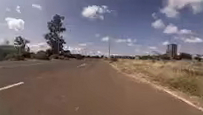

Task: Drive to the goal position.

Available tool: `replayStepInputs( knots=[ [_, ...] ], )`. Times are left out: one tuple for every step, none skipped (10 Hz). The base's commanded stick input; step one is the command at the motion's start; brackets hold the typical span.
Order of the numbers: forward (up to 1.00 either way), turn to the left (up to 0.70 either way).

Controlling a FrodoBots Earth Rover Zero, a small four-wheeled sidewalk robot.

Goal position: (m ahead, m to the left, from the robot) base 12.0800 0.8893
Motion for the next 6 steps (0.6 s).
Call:
replayStepInputs(
  knots=[
    [0.85,0.00],
    [0.85,0.00],
    [0.85,0.00],
    [0.85,0.00],
    [0.85,0.00],
    [0.85,0.26]
  ],
)
